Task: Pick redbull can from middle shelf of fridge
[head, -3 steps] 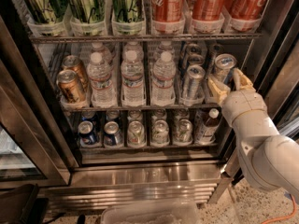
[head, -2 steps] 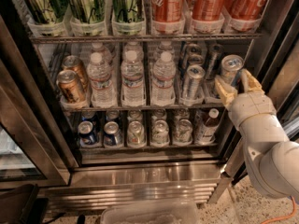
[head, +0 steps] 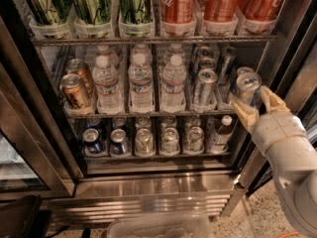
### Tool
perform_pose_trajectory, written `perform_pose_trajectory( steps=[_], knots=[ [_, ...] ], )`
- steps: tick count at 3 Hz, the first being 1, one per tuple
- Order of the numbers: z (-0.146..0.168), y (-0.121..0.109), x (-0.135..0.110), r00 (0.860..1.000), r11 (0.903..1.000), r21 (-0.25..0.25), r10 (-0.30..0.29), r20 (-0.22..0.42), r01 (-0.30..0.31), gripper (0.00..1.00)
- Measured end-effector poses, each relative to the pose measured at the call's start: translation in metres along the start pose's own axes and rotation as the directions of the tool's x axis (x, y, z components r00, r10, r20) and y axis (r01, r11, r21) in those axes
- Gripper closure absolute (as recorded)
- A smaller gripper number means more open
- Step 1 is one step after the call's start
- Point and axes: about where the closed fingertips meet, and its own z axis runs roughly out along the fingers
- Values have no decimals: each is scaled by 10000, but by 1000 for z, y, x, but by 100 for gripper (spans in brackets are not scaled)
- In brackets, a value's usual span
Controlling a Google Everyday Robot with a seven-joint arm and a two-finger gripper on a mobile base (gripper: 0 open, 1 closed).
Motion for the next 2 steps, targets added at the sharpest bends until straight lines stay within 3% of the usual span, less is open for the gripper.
perform_pose_trajectory(
  steps=[1, 2],
  knots=[
    [-22, 23, 19, 9950, 9922, -1250, -119, -989, -6, 100],
    [-41, 39, 23, 9829, 9705, -2410, -438, -1789, -6, 100]
  ],
)
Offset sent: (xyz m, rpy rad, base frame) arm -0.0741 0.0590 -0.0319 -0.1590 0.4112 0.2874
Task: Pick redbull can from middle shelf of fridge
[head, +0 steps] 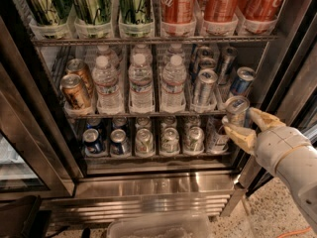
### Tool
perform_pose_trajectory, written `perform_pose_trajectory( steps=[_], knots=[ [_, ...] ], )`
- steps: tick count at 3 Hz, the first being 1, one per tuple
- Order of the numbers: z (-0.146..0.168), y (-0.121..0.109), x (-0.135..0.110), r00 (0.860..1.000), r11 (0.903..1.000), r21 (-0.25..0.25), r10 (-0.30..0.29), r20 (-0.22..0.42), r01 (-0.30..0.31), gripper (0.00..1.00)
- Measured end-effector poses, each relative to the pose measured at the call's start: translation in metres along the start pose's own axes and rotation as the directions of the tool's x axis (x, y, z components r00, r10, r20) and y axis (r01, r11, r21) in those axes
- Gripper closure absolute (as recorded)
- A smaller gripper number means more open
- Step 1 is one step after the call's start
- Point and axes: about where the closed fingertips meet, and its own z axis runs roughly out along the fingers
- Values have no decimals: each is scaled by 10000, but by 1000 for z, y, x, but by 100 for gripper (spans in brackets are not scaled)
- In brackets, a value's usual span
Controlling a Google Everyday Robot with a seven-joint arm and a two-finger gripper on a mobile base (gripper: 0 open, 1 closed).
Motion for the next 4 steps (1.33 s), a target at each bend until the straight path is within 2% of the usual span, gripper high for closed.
perform_pose_trajectory(
  steps=[1, 2, 3, 4],
  knots=[
    [-14, 16, -20, 9941, 9879, -1115, -1084, 32, 1080, 100],
    [-23, 29, -48, 9736, 9483, -2220, -2153, 752, 2269, 100],
    [-29, 57, -68, 9624, 8938, -3619, -2217, 1570, 2649, 100],
    [-34, 94, -76, 9626, 8199, -5189, -1356, 2346, 2419, 100]
  ],
)
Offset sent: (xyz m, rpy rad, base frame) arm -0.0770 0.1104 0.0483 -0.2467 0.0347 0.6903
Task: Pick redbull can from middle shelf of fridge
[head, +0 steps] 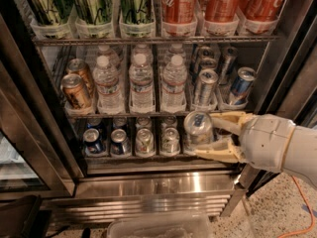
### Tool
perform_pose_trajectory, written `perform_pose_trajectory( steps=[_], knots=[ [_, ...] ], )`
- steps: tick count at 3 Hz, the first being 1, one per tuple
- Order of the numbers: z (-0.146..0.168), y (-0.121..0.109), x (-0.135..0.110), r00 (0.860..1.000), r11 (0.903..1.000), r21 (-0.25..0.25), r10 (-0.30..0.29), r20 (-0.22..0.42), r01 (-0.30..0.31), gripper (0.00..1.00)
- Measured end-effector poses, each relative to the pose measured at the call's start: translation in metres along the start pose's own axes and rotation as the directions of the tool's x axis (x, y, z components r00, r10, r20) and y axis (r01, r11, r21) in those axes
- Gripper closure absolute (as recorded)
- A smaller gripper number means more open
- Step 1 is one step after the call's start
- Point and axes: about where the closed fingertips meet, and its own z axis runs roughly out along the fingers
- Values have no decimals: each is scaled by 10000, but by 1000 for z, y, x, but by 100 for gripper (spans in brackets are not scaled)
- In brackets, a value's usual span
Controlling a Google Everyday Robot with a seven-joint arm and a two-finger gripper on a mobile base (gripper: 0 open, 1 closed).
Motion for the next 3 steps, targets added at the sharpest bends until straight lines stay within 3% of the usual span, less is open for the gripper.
perform_pose_trajectory(
  steps=[1, 2, 3],
  knots=[
    [10, 23, -8, 9987, 9909, -1342, 97, 508, -27, 100],
    [17, 39, -16, 9979, 9724, -2297, -282, 575, 408, 100],
    [18, 42, -17, 9977, 9689, -2431, -320, 603, 458, 100]
  ],
)
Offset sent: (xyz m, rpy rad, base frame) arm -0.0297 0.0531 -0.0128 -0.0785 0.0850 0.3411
